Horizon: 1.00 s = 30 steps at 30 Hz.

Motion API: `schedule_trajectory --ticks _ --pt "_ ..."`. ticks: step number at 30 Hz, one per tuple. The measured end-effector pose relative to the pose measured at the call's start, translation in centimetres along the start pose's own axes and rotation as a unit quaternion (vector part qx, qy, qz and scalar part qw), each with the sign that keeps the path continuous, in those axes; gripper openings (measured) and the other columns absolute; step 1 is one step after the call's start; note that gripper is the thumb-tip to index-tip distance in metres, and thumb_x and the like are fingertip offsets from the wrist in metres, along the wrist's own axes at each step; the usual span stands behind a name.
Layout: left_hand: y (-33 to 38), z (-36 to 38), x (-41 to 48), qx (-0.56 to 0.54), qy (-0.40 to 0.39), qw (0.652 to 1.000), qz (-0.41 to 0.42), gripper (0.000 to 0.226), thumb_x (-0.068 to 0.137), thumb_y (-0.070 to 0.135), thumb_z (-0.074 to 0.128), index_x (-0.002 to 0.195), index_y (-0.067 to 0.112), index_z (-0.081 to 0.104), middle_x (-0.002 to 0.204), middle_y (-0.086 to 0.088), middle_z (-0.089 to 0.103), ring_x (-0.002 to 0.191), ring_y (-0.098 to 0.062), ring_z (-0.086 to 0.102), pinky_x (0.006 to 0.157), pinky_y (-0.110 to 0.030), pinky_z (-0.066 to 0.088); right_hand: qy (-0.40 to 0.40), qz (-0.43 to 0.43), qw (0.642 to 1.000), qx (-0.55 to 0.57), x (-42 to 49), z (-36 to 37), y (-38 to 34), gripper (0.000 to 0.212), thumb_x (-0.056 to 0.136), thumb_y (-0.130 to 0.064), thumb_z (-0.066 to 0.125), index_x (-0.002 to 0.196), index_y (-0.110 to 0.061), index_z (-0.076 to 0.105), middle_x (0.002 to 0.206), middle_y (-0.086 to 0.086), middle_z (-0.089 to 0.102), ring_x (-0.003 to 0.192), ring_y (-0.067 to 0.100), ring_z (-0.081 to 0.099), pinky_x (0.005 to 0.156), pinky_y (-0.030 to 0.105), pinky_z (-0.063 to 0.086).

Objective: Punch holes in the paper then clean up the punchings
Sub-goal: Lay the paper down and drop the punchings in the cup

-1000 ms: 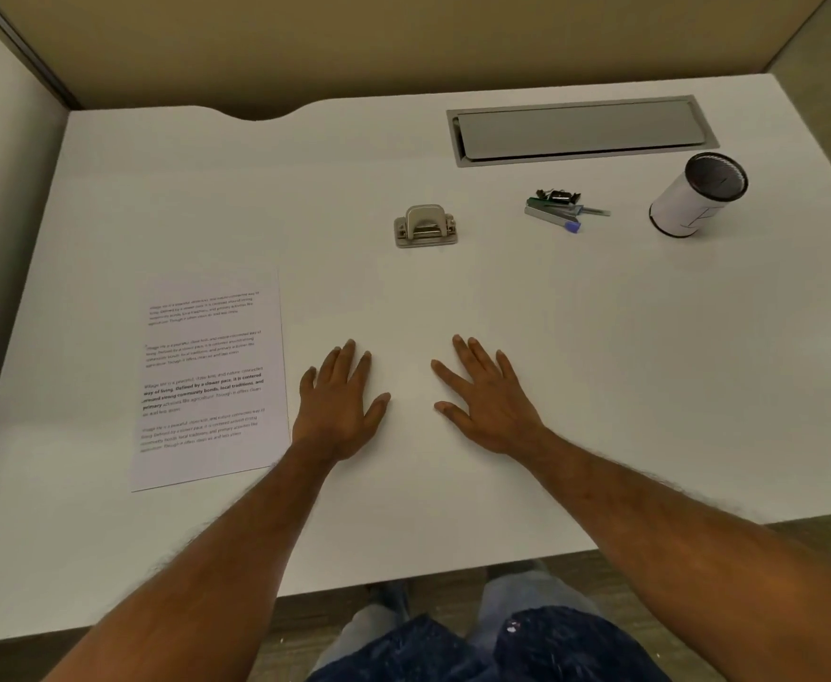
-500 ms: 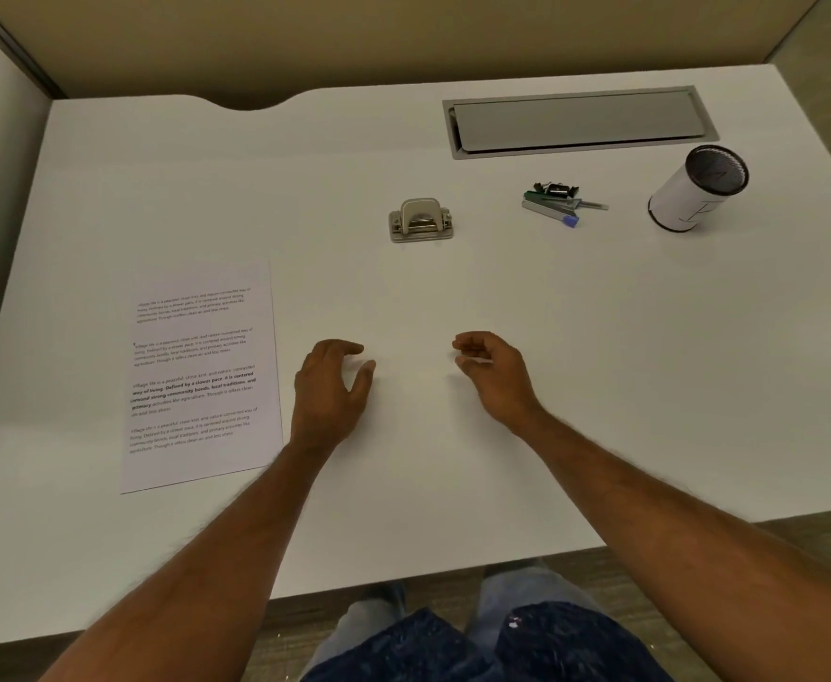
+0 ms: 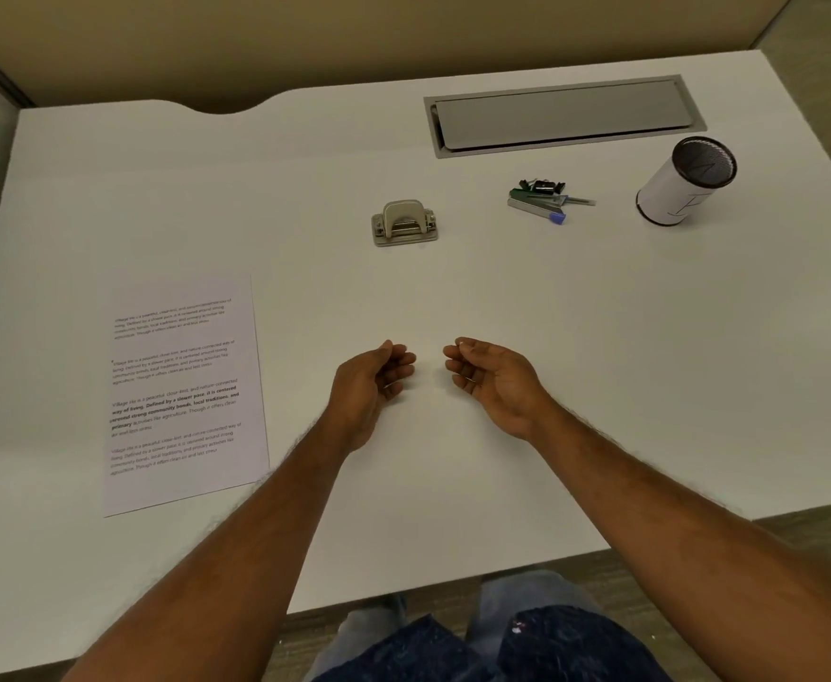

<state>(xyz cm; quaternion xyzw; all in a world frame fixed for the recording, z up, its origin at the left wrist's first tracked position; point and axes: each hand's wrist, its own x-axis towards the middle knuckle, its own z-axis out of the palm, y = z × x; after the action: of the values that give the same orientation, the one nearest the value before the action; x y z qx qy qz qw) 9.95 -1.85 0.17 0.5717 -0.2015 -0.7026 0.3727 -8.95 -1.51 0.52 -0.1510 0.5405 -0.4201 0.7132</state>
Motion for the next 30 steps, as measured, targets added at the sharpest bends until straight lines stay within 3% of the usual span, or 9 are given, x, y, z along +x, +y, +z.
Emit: schedule_trajectory --ticks 8,14,17,25,30 --pt "0.2 5.8 1.8 0.034 -0.053 0.998 -0.008 0.022 0.100 0.024 0.051 0.099 0.009 0.067 0.097 -0.005 0.074 0.089 -0.015 0.069 0.078 -0.030 0.048 0.030 -0.028 0.999 -0.015 0.4 -2.2 -2.7 0.008 0.092 -0.010 0.061 0.097 -0.009 0.067 0.091 0.005 0.073 0.080 0.015 0.067 0.076 0.026 0.054" --pt "0.7 11.4 4.5 0.097 -0.091 0.991 0.021 0.019 0.098 0.026 0.054 0.099 0.013 0.069 0.107 -0.008 0.074 0.100 -0.019 0.068 0.082 -0.033 0.048 0.054 -0.045 0.997 -0.020 0.9 -5.3 -6.1 0.013 0.092 -0.014 0.062 0.101 -0.007 0.067 0.091 0.005 0.072 0.078 0.013 0.066 0.073 0.024 0.055" --pt "1.2 15.1 6.0 0.117 -0.121 0.986 0.024 0.020 0.099 0.026 0.053 0.097 0.015 0.069 0.101 -0.006 0.075 0.103 -0.022 0.068 0.083 -0.034 0.048 0.073 -0.059 0.995 -0.027 1.4 -7.5 -8.3 0.018 0.092 -0.015 0.062 0.105 -0.004 0.068 0.092 0.005 0.072 0.078 0.012 0.066 0.072 0.023 0.054" --pt "3.2 24.6 10.0 0.183 -0.175 0.965 0.061 0.022 0.100 0.027 0.050 0.103 0.015 0.068 0.101 -0.005 0.074 0.100 -0.021 0.069 0.081 -0.033 0.051 0.150 -0.118 0.975 -0.112 3.3 -12.8 -15.6 0.013 0.094 -0.017 0.059 0.098 -0.012 0.070 0.095 0.006 0.074 0.085 0.014 0.068 0.086 0.032 0.053" --pt "5.1 30.2 12.4 0.252 -0.204 0.940 0.103 0.025 0.097 0.031 0.055 0.109 0.012 0.066 0.105 -0.005 0.074 0.099 -0.021 0.070 0.081 -0.032 0.052 0.197 -0.168 0.955 -0.148 4.7 -15.7 -21.2 0.013 0.094 -0.016 0.059 0.094 -0.009 0.070 0.084 0.000 0.072 0.072 0.008 0.066 0.079 0.030 0.053"
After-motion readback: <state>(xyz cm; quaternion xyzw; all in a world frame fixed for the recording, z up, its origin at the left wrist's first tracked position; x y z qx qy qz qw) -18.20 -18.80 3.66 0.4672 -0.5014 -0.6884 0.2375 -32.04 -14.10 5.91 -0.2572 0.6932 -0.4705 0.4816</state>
